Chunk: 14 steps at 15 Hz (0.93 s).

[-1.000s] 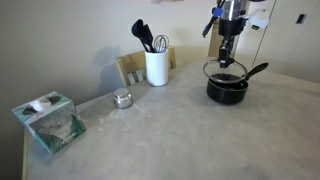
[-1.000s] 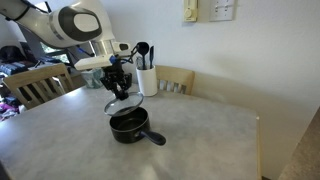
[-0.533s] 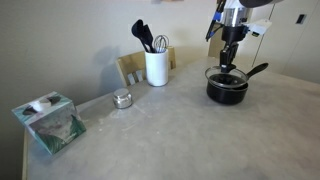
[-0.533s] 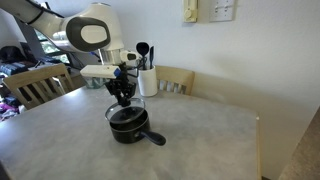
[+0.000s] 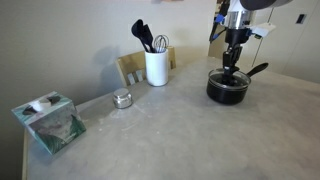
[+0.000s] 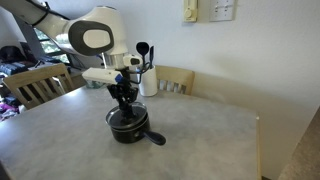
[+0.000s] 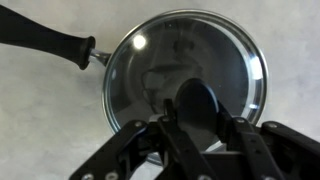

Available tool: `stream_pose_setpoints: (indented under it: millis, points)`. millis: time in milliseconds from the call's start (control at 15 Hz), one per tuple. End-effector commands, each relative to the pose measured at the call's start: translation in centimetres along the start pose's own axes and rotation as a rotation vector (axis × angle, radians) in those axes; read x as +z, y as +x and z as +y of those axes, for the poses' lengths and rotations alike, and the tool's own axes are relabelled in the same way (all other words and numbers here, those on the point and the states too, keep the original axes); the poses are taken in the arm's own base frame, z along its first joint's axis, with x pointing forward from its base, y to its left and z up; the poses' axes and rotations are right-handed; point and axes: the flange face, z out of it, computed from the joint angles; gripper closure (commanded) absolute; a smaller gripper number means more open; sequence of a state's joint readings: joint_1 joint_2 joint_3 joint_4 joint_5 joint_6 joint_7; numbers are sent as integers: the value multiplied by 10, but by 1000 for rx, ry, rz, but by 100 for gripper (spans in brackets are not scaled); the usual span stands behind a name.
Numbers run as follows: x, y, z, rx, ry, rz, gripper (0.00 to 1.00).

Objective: Place the lid on the pot

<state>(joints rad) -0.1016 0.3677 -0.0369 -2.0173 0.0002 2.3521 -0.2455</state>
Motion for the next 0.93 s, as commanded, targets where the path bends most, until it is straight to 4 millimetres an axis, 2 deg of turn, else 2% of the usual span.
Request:
stream_pose_setpoints:
  millis: [0, 867]
  points:
    - [11, -4, 8, 5, 21, -7, 84]
    - [15, 1, 14, 48, 56, 5, 84]
